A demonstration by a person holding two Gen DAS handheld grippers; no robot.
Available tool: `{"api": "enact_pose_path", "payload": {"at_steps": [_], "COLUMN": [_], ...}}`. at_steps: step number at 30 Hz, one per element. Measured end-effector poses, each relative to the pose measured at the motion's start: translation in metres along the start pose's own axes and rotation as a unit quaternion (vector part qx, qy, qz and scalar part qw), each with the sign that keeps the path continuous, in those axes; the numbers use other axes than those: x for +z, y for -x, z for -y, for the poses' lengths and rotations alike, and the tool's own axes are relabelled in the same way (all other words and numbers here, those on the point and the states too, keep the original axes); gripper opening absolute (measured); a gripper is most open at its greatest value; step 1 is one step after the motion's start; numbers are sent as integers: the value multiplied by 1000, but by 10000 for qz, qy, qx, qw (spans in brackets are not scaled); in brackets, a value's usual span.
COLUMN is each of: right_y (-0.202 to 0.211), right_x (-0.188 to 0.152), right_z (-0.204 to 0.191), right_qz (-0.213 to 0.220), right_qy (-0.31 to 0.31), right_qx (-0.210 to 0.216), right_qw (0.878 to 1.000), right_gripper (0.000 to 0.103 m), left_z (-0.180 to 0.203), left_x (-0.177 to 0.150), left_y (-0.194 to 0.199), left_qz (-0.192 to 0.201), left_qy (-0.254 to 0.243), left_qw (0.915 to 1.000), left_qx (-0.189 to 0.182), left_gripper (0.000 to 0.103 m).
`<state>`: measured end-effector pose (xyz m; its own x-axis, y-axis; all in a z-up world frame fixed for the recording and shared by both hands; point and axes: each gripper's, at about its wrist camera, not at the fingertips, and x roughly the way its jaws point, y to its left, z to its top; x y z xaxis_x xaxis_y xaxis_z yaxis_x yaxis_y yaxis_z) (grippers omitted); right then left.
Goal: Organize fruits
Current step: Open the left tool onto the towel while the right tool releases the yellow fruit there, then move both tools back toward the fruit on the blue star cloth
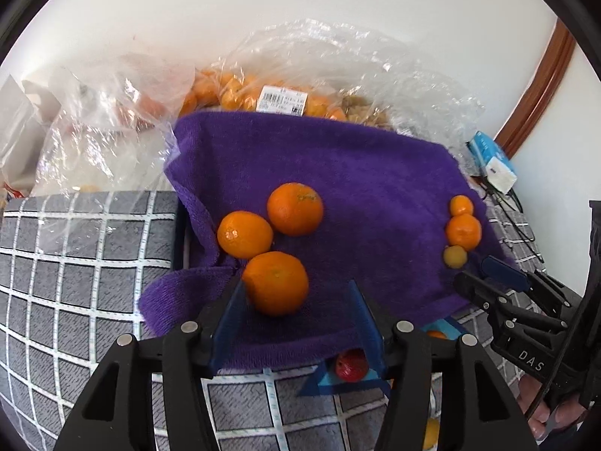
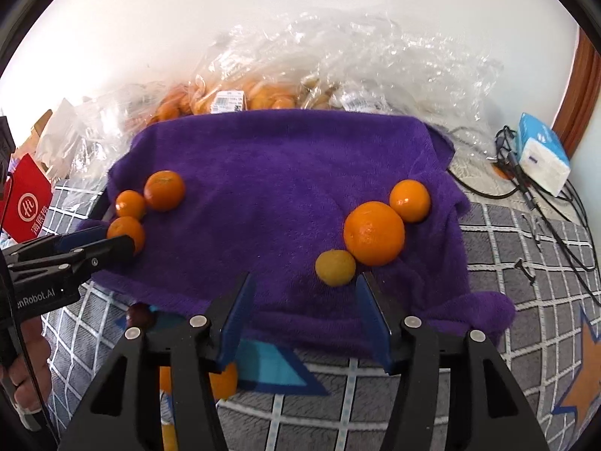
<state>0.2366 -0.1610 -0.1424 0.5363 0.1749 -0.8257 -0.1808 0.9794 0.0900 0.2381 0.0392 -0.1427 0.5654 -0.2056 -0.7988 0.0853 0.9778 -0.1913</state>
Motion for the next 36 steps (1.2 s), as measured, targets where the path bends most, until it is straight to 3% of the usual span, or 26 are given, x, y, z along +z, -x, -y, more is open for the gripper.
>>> {"api": "enact_pose_path", "payload": {"at_steps": [19, 22, 27, 36], "right_y": [56, 59, 57, 55], "right_x": [-35, -42, -53, -62], "right_z": [-5, -6, -12, -19], "right_qz": [291, 312, 220, 165], "right_qy": [-113, -147, -122, -95], "right_qx": [-2, 49, 131, 227], "right_qw": [9995, 9994, 9996, 9996], "right_gripper": [56, 54, 42, 41], "left_z": [-18, -22, -32, -40], "left_x": [-28, -35, -47, -62], "left_y": [67, 71, 76, 78], "left_qz": [406, 407, 412, 325], "left_qy": [211, 256, 389, 460], "left_qw": [9990, 9988, 9984, 9983], "left_qx": [14, 45, 84, 134], "left_gripper": [57, 57, 57, 57]}}
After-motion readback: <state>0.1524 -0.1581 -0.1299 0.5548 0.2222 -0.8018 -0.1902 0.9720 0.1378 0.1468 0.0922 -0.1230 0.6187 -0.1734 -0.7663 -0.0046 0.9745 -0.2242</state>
